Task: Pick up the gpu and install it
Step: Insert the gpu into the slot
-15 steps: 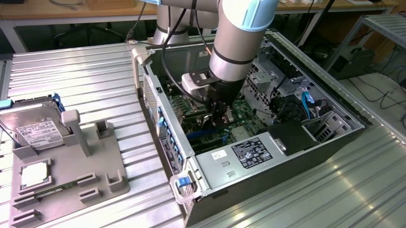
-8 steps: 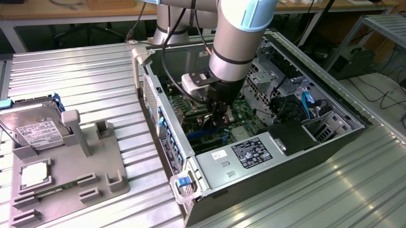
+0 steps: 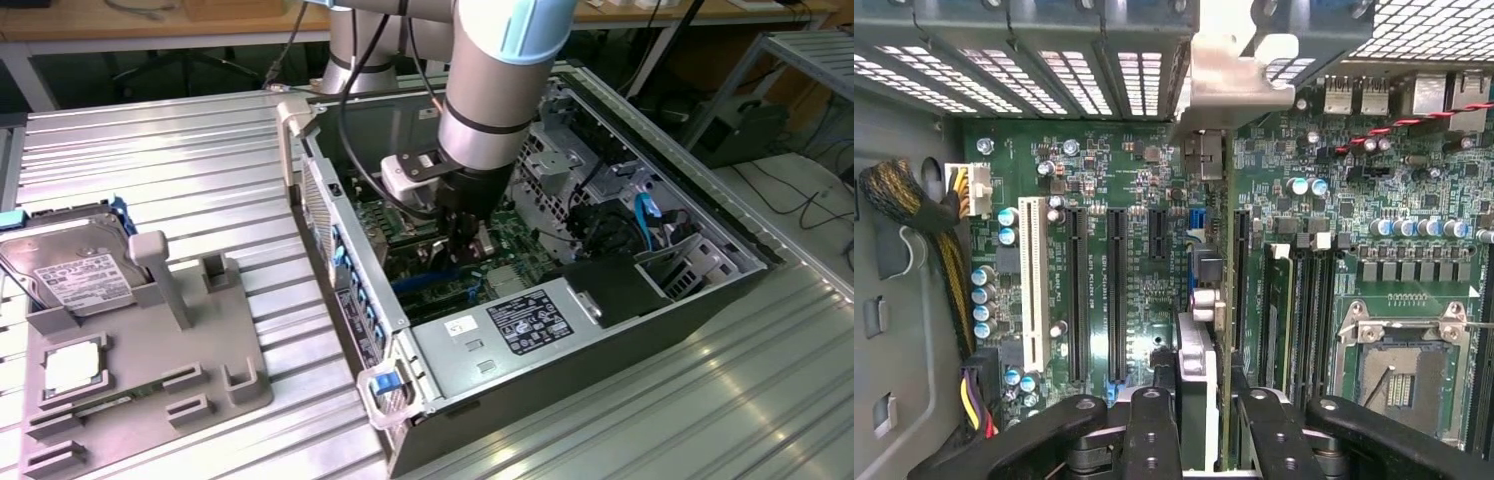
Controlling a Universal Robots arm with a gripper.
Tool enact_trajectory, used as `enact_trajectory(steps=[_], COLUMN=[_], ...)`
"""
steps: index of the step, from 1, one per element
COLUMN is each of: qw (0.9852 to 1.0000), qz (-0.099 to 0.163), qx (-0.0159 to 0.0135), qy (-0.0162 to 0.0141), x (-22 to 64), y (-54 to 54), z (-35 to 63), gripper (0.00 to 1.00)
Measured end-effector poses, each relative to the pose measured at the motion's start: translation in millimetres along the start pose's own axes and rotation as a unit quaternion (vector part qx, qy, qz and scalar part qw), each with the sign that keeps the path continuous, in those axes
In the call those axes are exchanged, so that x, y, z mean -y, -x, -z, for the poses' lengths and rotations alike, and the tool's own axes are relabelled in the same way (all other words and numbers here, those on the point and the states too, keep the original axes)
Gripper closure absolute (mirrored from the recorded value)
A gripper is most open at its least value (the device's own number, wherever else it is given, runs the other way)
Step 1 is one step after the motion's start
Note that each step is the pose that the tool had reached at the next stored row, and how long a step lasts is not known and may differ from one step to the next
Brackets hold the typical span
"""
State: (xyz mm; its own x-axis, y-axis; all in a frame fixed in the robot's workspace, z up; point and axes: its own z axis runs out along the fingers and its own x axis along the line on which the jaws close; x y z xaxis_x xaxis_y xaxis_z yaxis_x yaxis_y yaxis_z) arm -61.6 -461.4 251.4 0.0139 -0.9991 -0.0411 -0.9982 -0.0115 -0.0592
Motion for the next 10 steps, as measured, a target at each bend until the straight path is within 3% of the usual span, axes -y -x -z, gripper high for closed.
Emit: enact_trajectory(steps=[2, 7, 10], qw=[1.0000, 1.0000, 1.0000], qz=[0.000, 0.001, 0.001], qx=[0.0001, -0.0002, 0.0000], qy=[-0.0022, -0.0028, -0.0062], x=[-0.7, -3.2, -6.3], y=[0.0, 0.0, 0.6], z=[0.4, 0.9, 0.9], gripper=[0.71, 0.71, 0.71])
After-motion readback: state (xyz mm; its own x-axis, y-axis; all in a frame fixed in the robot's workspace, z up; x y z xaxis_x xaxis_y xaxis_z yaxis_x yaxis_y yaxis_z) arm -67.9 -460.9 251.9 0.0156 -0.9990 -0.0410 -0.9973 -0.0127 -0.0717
